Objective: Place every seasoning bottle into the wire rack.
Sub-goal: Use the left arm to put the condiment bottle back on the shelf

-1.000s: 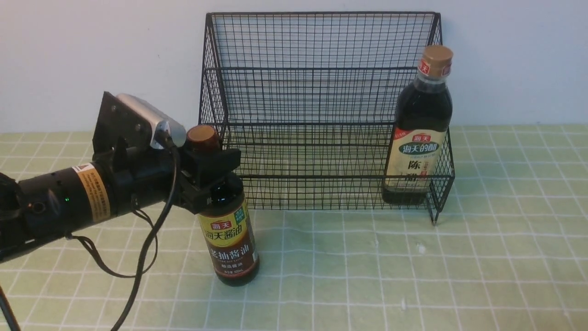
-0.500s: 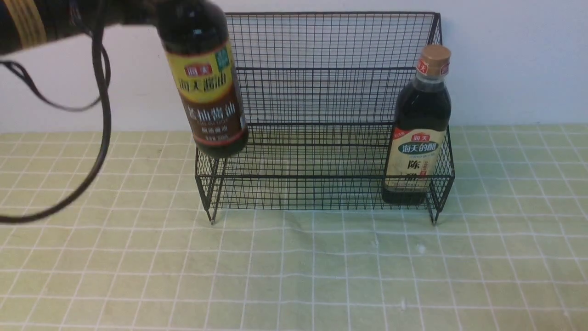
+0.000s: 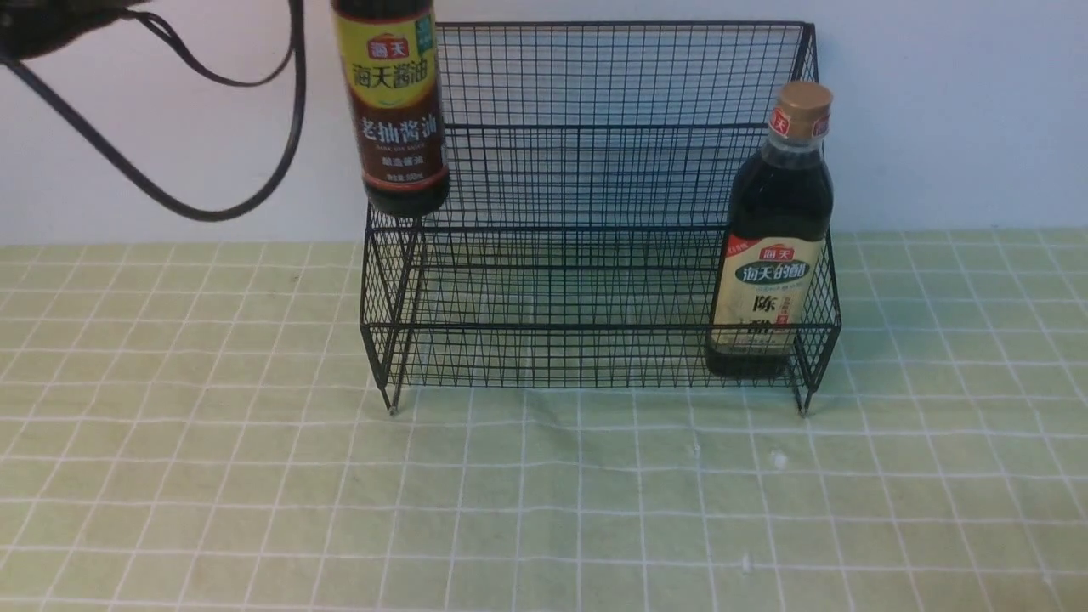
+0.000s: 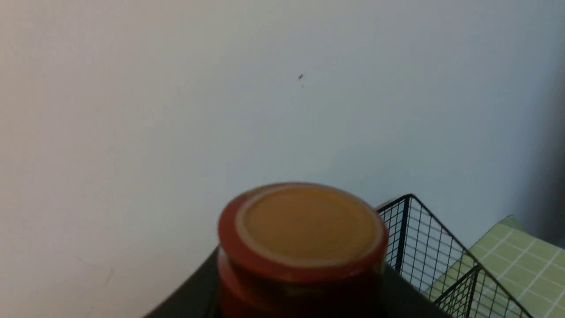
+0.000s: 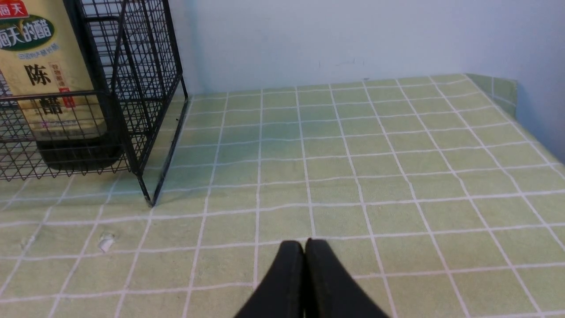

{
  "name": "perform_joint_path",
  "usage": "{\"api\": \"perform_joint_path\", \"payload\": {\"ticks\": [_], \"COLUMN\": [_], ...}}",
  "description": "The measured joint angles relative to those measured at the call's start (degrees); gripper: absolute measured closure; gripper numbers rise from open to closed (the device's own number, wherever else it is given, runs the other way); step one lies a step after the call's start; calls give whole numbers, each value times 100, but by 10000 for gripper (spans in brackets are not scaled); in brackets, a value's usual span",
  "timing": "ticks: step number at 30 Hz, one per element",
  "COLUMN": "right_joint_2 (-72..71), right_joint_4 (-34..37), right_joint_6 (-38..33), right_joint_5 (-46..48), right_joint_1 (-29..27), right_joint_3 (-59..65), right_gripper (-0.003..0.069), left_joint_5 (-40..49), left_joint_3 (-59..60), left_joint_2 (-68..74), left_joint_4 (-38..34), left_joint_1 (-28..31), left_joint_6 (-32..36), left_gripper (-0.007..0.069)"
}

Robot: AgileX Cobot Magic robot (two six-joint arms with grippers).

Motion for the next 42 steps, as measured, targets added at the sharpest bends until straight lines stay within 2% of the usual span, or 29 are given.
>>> {"api": "perform_joint_path", "payload": {"ticks": [11,15,18,21,36,39,42], "right_joint_2": [0,0,0,0,0,0,0], "right_joint_4": [0,0,0,0,0,0,0], "right_joint_6": [0,0,0,0,0,0,0], "right_joint_5": [0,0,0,0,0,0,0], "right_joint_1": [0,0,0,0,0,0,0], "right_joint_3": [0,0,0,0,0,0,0], "right_gripper": [672,672,672,672,672,672,672], "left_joint_5": [-429,-828,-1269,-1545,-1181,-1034,-1033], "left_joint_3": [-516,-523,-523,-523,-530,-536,-586], "left_joint_2": [698,870,998,1116,1442,1447,1405], "left_joint_4": [203,705,1347,1347,1347,1347,1347], "left_joint_1": [-12,-12,-12,-12,-12,-12,-12], "left_joint_6": [-14,-46,-118,-142,-634,-752,-889], "left_gripper": [368,368,368,368,368,345,263]}}
